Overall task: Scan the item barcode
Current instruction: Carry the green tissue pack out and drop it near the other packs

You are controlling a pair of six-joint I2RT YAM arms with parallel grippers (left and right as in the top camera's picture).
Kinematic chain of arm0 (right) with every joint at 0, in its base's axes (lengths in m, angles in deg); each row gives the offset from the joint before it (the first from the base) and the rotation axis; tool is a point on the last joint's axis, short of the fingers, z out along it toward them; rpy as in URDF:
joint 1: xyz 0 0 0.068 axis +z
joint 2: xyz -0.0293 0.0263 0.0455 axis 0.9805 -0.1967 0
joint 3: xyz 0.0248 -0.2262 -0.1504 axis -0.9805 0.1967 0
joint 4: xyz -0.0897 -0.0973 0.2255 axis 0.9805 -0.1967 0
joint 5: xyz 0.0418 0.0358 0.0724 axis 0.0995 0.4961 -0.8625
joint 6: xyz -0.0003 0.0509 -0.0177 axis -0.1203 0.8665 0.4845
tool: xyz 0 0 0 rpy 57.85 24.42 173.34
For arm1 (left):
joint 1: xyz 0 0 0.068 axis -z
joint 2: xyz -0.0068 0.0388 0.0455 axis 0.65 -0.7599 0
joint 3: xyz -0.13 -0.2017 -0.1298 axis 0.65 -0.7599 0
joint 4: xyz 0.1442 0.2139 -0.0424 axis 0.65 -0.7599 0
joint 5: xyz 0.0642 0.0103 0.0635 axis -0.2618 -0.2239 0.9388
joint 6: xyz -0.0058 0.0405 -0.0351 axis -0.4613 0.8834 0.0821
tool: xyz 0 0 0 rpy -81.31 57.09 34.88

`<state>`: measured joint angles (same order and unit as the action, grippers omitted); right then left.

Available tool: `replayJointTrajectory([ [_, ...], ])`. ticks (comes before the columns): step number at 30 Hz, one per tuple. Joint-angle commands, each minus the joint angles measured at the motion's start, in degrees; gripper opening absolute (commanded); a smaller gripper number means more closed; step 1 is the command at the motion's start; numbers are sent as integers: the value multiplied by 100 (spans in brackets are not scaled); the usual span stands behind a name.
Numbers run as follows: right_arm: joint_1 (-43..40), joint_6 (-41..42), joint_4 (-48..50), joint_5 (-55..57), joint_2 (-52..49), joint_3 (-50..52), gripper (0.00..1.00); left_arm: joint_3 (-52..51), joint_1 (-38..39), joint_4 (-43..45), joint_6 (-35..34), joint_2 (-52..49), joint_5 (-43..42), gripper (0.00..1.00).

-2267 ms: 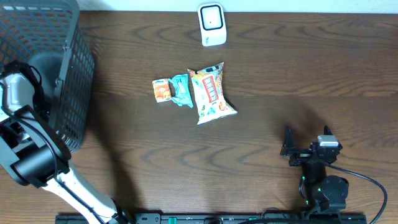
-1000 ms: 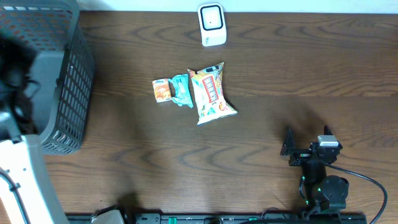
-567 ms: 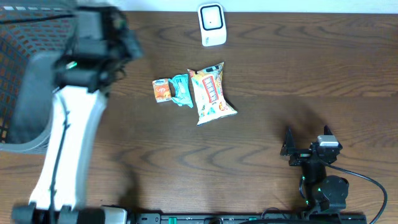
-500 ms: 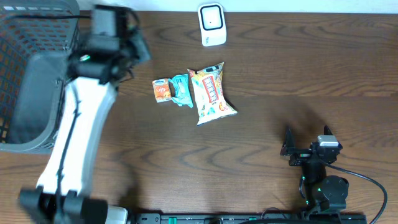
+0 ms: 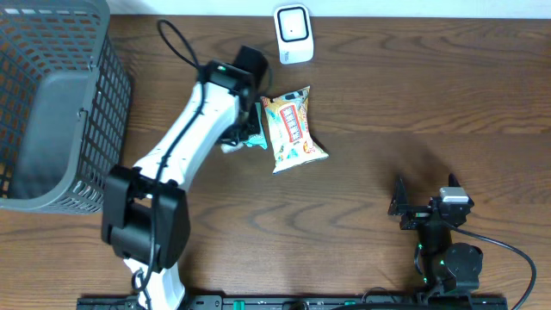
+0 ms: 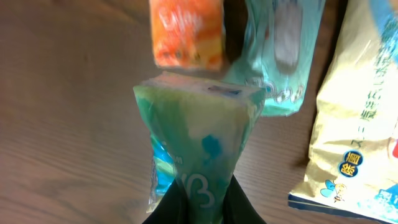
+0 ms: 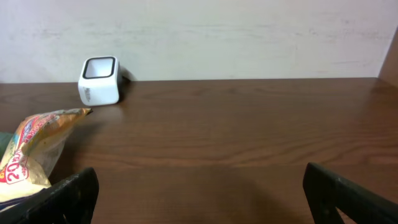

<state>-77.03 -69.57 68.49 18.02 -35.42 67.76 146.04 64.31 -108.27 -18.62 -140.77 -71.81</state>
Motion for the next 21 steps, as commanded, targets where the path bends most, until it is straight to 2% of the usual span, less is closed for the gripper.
replayJointTrajectory([
  [1, -15, -81, -20, 7, 31, 7, 99, -33, 181, -63, -627, -184, 20, 7],
  [5, -15, -81, -20, 7, 31, 7, 99, -37, 269, -68, -1075, -326, 409, 7],
  [12, -15, -83, -20, 7, 31, 7, 99, -192, 269, -7, -1165, -442, 404, 8],
  [13, -15, -83, -20, 7, 31, 7, 99, -212, 267, 0, -1163, -442, 404, 11],
  [14, -15, -83, -20, 7, 31, 7, 99, -221, 267, 0, -1161, -442, 404, 37],
  [15, -15, -83, -20, 7, 31, 7, 99, -225, 267, -4, -1156, -442, 402, 52],
  [21, -15, -83, -20, 7, 31, 7, 99, -210, 247, -39, -999, -431, 402, 51],
])
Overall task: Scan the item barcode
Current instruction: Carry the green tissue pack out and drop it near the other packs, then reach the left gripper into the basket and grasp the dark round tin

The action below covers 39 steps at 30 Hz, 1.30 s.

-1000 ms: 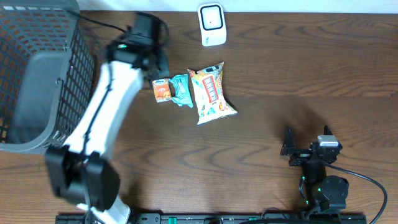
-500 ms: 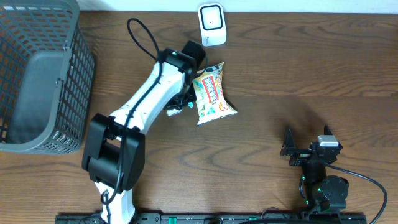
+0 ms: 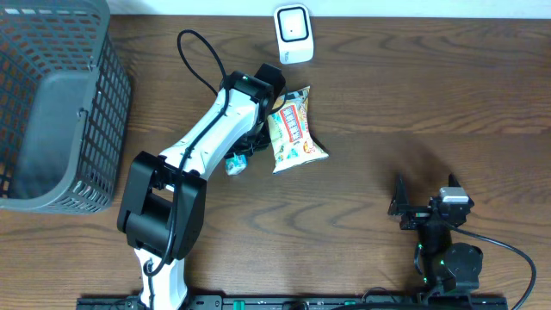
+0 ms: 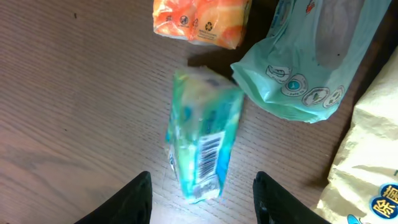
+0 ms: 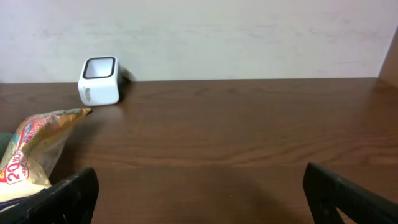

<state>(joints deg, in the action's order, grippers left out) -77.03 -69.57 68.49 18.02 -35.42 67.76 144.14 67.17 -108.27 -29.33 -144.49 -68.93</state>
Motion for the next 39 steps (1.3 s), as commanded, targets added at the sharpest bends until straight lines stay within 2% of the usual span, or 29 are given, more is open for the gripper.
replayJointTrajectory([
  [1, -15, -81, -20, 7, 31, 7, 99, 7, -61, -44, 184, -55, 114, 51],
  [5, -15, -81, -20, 7, 31, 7, 99, 177, -153, -46, 623, 55, 114, 51],
  [11, -15, -83, -20, 9, 31, 7, 99, 481, -470, -42, 651, 710, 116, 51],
  [16, -15, -83, -20, 9, 31, 7, 99, 595, -1095, 179, 654, 1596, 118, 51],
  [18, -15, -81, -20, 7, 31, 7, 99, 595, -1589, 398, 654, 2081, 118, 52],
  [22, -15, -81, -20, 9, 31, 7, 99, 595, -2640, 752, 651, 2736, 116, 75],
  [25, -15, -81, -20, 7, 31, 7, 99, 595, -3565, 894, 649, 3012, 114, 79],
  [28, -15, -83, -20, 7, 31, 7, 99, 595, -4411, 905, 651, 3062, 107, 90],
  [34, -15, -83, -20, 7, 31, 7, 99, 566, -5598, 802, 763, 2898, 85, 91],
  [39, -15, -81, -20, 7, 31, 7, 99, 369, -5934, 658, 1115, 2804, 90, 91],
])
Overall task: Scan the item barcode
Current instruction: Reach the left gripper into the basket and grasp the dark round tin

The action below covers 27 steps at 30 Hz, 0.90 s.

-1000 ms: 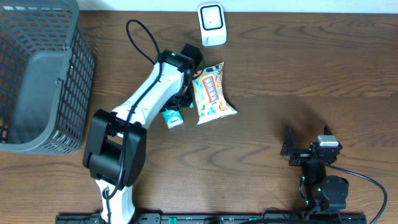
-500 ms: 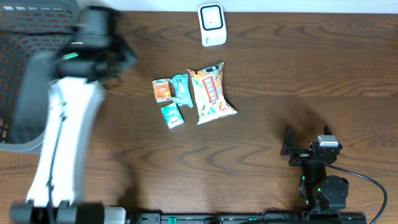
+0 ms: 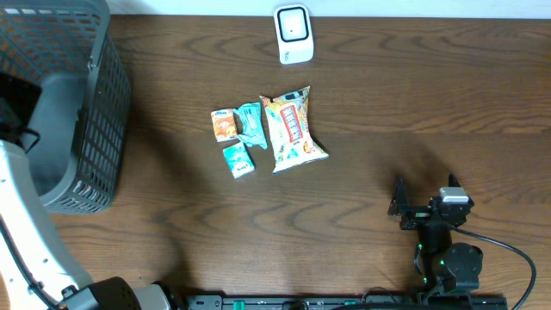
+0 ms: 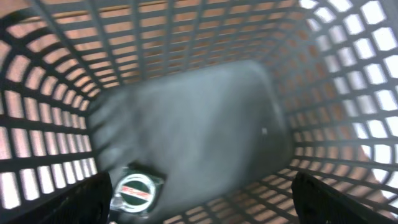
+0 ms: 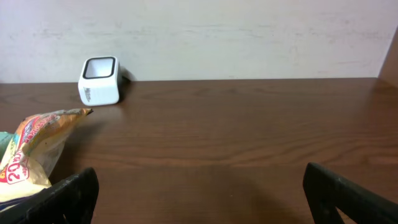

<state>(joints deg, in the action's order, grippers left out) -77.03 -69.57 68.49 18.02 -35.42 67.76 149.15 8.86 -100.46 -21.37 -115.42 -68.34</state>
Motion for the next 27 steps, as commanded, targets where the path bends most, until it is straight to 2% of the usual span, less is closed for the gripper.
replayJointTrajectory([
  [1, -15, -81, -20, 7, 31, 7, 99, -201, -109, -186, 470, -140, 31, 90],
  [6, -15, -81, -20, 9, 31, 7, 99, -437, -114, -374, 1156, -479, 33, 90],
  [12, -15, -81, -20, 7, 31, 7, 99, -505, -210, -525, 1209, -1110, 11, 91],
  [17, -15, -81, -20, 7, 31, 7, 99, -509, -238, -664, 1740, -1709, -236, 94],
  [21, -15, -83, -20, 7, 31, 7, 99, -509, -251, -868, 1788, -2184, -708, 96],
  [27, -15, -83, -20, 7, 31, 7, 99, -511, -367, -1252, 1790, -2533, -791, 99],
])
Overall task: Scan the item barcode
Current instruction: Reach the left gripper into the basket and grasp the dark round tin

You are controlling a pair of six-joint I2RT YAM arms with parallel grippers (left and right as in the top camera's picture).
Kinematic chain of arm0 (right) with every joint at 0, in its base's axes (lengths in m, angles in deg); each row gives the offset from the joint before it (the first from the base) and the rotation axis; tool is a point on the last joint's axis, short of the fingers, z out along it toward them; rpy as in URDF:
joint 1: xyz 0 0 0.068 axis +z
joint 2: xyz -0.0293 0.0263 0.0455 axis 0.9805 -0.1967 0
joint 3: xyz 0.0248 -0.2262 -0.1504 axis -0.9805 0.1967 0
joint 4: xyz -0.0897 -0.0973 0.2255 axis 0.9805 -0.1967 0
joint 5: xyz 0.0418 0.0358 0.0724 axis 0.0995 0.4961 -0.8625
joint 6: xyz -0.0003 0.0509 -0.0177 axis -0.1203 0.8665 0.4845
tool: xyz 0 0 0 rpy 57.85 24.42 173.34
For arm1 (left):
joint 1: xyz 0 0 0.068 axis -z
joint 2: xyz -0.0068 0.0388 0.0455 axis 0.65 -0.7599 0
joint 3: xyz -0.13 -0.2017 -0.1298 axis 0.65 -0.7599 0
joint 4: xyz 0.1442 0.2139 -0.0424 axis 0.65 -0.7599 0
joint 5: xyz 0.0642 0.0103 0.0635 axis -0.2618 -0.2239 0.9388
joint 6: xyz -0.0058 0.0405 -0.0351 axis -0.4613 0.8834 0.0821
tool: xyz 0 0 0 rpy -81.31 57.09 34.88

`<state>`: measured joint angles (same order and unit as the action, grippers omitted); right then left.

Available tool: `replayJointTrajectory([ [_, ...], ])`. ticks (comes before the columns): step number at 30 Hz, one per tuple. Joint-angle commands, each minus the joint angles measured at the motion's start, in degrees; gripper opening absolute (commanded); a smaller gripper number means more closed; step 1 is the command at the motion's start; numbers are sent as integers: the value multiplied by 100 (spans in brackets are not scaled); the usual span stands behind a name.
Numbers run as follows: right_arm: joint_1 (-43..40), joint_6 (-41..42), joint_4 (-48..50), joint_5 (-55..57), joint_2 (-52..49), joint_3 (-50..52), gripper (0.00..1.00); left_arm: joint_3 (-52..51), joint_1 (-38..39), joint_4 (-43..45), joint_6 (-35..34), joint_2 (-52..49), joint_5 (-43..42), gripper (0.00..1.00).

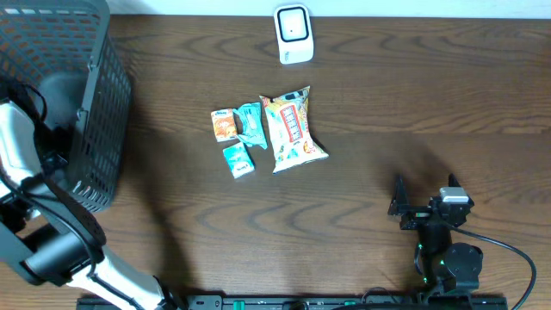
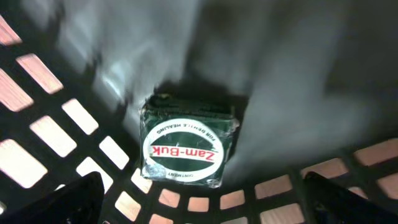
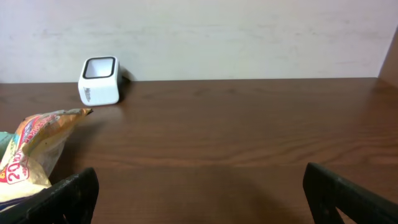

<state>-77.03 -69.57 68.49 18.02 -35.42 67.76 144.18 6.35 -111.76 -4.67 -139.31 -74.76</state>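
Note:
A green Zam-Buk box [image 2: 188, 147] lies on the grey floor of the black mesh basket [image 1: 108, 103]. My left gripper [image 2: 202, 202] hangs open just above it, inside the basket, fingertips [image 2: 59, 199] at the frame's lower corners. The white scanner [image 1: 293, 34] stands at the table's far edge, also seen in the right wrist view as scanner [image 3: 99, 81]. My right gripper [image 1: 428, 209] rests open and empty at the front right.
In the table's middle lie an orange packet [image 1: 224, 124], a teal pouch [image 1: 250, 123], a small teal packet [image 1: 238, 160] and a snack bag [image 1: 293, 129]. The basket's tall mesh walls surround my left gripper.
My left gripper was high over the basket with the green box small below it. Now it is low inside the basket, close over the box. The right arm has not moved.
My left gripper was shut on the small teal packet beside the other packets. Then it was open, the packet lying on the table barcode up. Then the arm was over the basket, and now the gripper is down inside it above the green box.

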Motion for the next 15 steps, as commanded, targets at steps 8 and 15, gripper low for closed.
replayJointTrajectory([
  [8, -15, -81, -20, 7, 31, 7, 99, -466, -616, 273, 396, -238, -719, 100],
  [15, -15, -83, -20, 7, 31, 7, 99, -955, -621, 702, 542, -238, -942, 100],
])
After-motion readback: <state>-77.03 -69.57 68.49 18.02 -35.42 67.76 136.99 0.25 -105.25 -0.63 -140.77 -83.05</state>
